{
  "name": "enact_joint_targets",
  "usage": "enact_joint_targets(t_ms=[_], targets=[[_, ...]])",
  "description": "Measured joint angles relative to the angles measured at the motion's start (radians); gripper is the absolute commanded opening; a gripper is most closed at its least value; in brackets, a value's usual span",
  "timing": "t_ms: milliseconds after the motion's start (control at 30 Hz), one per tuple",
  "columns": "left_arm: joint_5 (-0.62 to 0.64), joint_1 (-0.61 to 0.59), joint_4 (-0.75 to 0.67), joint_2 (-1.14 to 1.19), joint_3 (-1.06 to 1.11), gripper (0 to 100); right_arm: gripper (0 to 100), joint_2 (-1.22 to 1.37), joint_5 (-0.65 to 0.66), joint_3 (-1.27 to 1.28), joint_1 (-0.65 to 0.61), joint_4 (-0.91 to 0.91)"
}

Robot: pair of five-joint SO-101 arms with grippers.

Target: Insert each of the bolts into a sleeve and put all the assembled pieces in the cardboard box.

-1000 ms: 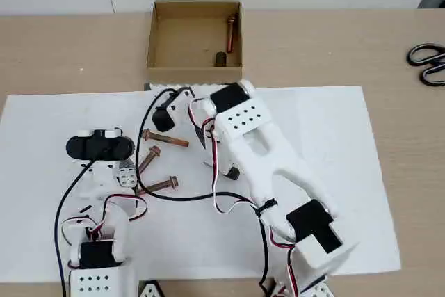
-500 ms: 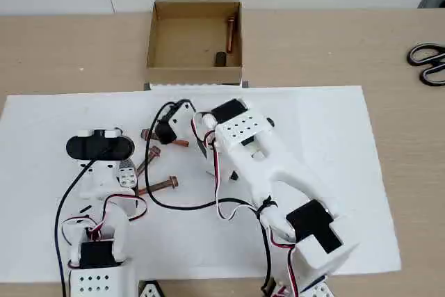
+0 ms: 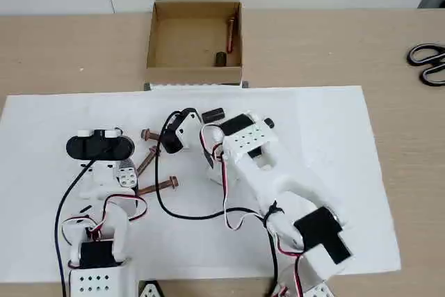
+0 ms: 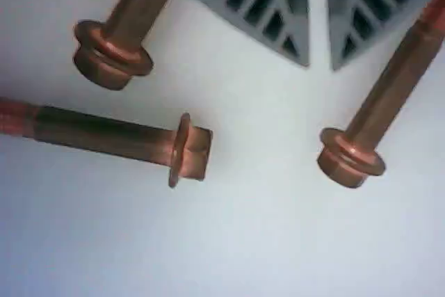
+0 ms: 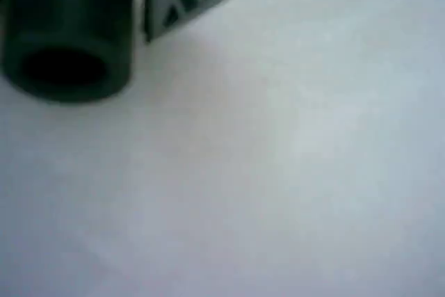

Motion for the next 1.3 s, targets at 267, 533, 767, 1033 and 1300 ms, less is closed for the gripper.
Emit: enact_joint_targets(t_ms=[267, 533, 767, 1033, 1300], targets=[[0.0, 0.0, 0.0, 0.0, 0.0, 1, 0.9, -0.02, -0.078, 0.011, 0.041, -0.025], [0.0, 0.0, 0.002, 0.0, 0.0, 1, 0.6, -0.187, -0.141, -0.051, 0.055, 0.1], [-0.064, 0.0, 0.169, 0.0, -0.15, 5, 0.4, -0.273, -0.144, -0.115, 0.132, 0.255], [-0.187, 0.0, 0.319, 0.11, -0.427, 5, 0.4, -0.359, -0.144, -0.115, 0.301, 0.287], [-0.203, 0.0, 0.437, 0.592, -0.827, 5, 0.4, -0.405, -0.147, -0.115, 0.451, 0.333]])
